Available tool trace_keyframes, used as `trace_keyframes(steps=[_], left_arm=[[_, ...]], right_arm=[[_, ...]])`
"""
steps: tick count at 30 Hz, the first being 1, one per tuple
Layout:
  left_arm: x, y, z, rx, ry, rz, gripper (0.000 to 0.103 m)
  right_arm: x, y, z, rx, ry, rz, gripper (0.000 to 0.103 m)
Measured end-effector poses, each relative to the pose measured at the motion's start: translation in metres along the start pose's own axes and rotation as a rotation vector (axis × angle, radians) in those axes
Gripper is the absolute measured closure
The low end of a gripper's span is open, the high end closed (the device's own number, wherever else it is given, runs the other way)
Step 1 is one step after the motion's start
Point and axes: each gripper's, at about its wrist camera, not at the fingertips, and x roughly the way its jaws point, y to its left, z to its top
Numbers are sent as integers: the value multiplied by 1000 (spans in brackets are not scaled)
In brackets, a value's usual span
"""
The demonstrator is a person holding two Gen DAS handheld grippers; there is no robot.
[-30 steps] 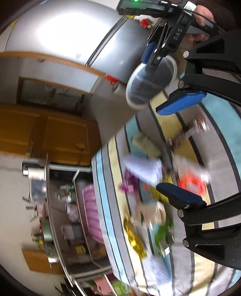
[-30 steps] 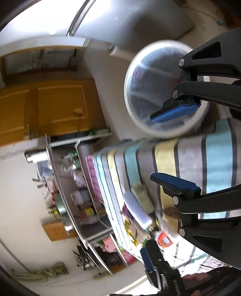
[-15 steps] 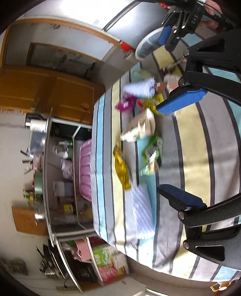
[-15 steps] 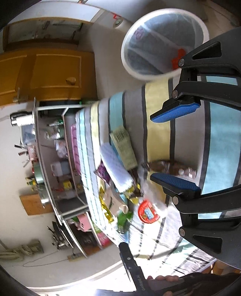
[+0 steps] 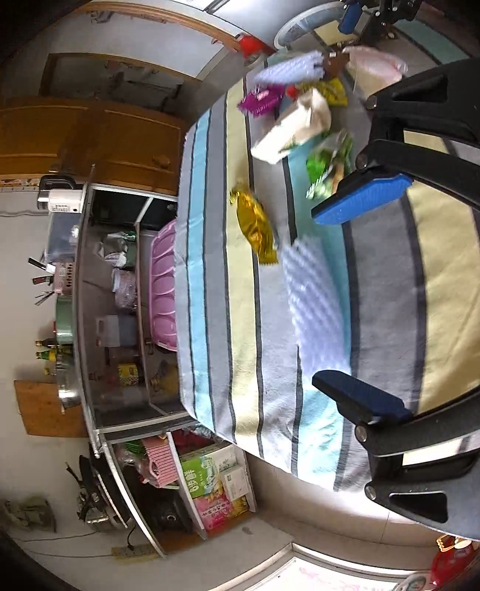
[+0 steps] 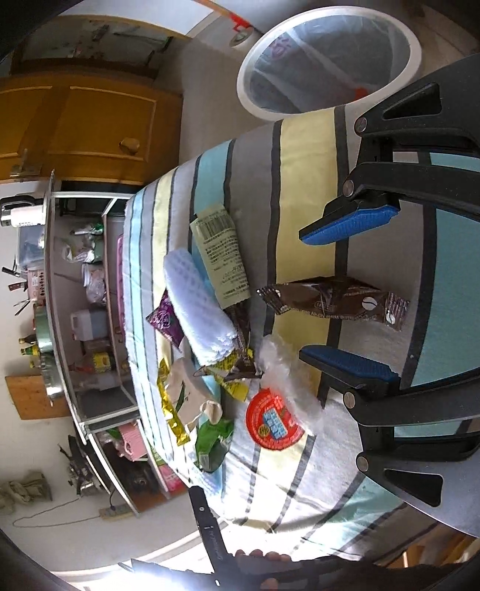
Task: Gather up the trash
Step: 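Grasp the white foam sleeve with the left tool while the right tool grasps the chocolate wrapper, then lift the foam sleeve and chocolate wrapper and turn toward the bin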
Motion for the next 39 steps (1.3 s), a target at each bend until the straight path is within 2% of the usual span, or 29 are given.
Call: trace_keyframes(steps=[5,7,9,13,17,20,24,25,26,28,34,39], left_arm=[[22,3,6,45,39,6,20],[29,1,7,70,59,36,20],[31,-2,8,96,51,40,20],[35,0,12,84,55,35,19],[40,-4,12,118,57,50,20],[40,-6,13,123,52,56,28],[40,-8,13,136,51,74,46],[39,-8,13,138,50,75,53],[38,-8,13,137,47,75,56],[37,-7,14,131,47,67,65],[30,-8,15,99,46,37,84],[19,-10,12,79,37,-11,85]], right_arm=[[6,-4,2,5,20,-11,46],[6,-3,2,4,24,-12,46],[6,-3,2,5,25,-13,47],[6,-2,3,2,29,-23,50],[6,-3,4,4,27,-34,57],[5,-6,4,17,23,-35,61],[4,-9,3,27,19,-41,67],[3,-10,3,27,18,-40,72],[3,-10,3,27,16,-38,78],[2,-11,2,30,17,-33,83],[-1,-12,-1,36,7,-22,86],[-3,-13,-3,45,-3,-9,87]])
